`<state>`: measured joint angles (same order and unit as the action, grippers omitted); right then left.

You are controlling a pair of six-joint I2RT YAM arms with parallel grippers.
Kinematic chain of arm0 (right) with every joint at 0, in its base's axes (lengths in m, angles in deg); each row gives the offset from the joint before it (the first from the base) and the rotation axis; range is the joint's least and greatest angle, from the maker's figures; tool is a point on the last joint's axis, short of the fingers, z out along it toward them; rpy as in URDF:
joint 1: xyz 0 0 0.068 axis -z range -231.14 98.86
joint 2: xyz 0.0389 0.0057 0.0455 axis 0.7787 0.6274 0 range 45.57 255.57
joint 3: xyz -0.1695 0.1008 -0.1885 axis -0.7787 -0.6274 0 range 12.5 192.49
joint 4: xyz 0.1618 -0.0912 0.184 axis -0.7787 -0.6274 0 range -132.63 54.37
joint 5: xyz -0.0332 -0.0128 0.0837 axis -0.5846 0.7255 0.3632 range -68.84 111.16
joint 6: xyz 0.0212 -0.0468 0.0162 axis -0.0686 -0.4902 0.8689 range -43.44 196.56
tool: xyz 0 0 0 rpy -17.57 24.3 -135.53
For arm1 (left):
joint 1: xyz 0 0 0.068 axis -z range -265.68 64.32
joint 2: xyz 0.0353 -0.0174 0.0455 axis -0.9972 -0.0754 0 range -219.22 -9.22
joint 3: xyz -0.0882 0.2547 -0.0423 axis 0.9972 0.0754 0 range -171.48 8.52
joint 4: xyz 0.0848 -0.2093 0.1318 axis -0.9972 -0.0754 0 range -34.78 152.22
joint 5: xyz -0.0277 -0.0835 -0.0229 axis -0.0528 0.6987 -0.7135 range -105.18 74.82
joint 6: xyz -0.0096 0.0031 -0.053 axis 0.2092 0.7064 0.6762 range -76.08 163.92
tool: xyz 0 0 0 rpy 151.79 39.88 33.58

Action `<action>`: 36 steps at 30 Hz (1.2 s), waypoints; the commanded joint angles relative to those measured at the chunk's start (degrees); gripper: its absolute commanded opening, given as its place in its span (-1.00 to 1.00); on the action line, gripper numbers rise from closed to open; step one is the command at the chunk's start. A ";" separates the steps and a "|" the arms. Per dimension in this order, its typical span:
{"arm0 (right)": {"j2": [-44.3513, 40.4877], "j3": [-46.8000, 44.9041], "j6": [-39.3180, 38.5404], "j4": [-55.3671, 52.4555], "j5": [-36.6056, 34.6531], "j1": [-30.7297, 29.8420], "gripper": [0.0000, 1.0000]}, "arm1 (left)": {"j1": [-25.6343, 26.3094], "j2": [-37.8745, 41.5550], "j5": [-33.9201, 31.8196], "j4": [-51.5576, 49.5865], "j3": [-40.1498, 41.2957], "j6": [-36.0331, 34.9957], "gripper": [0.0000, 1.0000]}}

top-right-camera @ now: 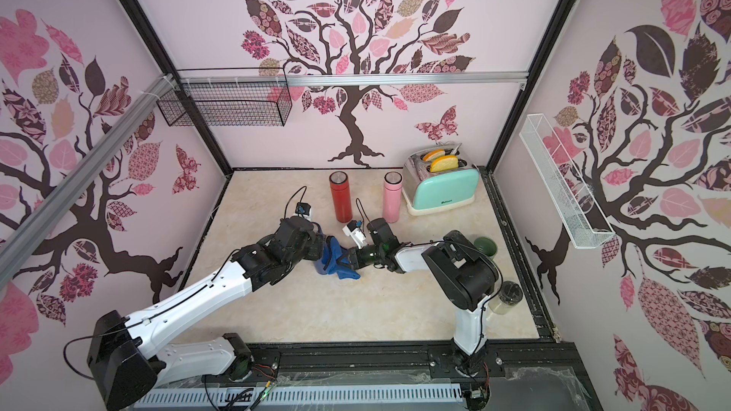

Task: Wipe the surface of the thermos
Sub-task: Wipe the dirt from the surface of the thermos.

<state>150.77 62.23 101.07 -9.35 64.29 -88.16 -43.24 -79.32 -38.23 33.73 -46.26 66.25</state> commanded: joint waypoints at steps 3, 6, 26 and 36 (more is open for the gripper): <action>-9.15 1.04 1.02 -1.16 2.58 -1.51 -1.00 | -0.07 -1.43 -1.86 -1.35 -0.51 -0.27 -1.00; -11.50 1.53 1.30 -1.93 2.66 -2.26 -1.00 | -0.07 -1.61 -1.82 -1.22 -0.43 -0.27 -1.00; -7.47 -0.91 -8.06 -12.80 -9.11 -2.36 -1.00 | -0.24 -3.91 -1.53 -3.84 -4.13 -2.89 -1.00; -26.01 -4.14 -19.36 -29.77 -31.19 -3.09 -1.00 | -3.49 -11.62 6.28 -6.49 -13.49 -7.10 -1.00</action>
<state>127.45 59.48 87.39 -31.47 42.31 -90.47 -45.84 -89.70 -35.10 27.78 -57.78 60.94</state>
